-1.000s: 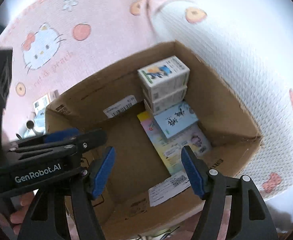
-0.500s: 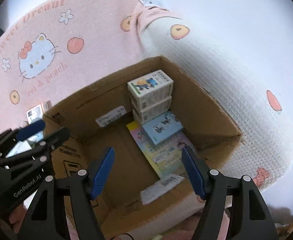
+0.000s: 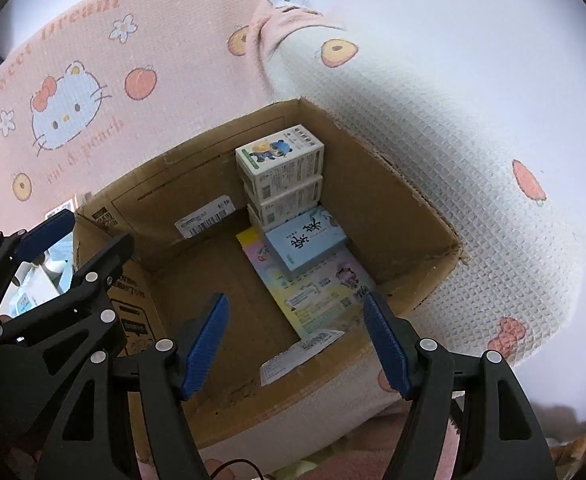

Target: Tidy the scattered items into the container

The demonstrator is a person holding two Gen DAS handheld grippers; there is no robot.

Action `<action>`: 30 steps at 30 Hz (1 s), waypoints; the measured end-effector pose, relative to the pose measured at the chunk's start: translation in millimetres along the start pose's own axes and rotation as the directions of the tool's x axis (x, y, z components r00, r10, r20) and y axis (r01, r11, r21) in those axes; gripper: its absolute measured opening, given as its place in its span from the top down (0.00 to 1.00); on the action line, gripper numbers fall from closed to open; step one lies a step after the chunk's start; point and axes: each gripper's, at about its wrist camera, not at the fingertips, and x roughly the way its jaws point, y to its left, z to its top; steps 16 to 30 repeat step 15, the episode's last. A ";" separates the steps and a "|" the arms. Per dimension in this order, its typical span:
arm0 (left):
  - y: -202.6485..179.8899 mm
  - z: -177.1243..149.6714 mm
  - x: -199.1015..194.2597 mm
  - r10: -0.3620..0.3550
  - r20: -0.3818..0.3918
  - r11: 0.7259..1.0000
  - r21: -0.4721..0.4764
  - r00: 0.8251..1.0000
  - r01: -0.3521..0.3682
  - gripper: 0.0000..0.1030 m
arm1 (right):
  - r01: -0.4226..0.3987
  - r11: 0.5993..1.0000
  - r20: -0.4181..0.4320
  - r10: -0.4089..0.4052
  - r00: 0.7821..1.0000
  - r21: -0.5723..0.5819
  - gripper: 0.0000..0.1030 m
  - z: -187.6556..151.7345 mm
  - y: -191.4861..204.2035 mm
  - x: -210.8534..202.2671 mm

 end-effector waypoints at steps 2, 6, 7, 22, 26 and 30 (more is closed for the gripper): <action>1.2 0.1 -2.6 -0.010 0.004 1.000 -0.008 1.000 0.010 0.39 | -0.007 1.000 0.008 0.007 1.000 0.003 0.34 -0.4 -1.0 -3.6; 3.1 -0.3 -3.6 -0.013 -0.010 1.000 -0.015 1.000 0.013 0.39 | 0.007 1.000 0.009 -0.007 1.000 -0.006 0.34 -0.3 2.6 -5.4; 3.8 -0.9 -4.5 -0.012 -0.015 1.000 -0.013 1.000 0.011 0.39 | 0.014 1.000 0.008 -0.014 1.000 -0.015 0.34 -0.9 4.9 -5.2; 5.3 -4.1 -10.9 0.011 0.006 1.000 0.014 1.000 -0.011 0.39 | 0.024 0.999 -0.001 -0.024 1.000 -0.043 0.34 -2.4 13.0 -3.4; 5.3 -4.1 -10.9 0.011 0.006 1.000 0.014 1.000 -0.011 0.39 | 0.024 0.999 -0.001 -0.024 1.000 -0.043 0.34 -2.4 13.0 -3.4; 5.3 -4.1 -10.9 0.011 0.006 1.000 0.014 1.000 -0.011 0.39 | 0.024 0.999 -0.001 -0.024 1.000 -0.043 0.34 -2.4 13.0 -3.4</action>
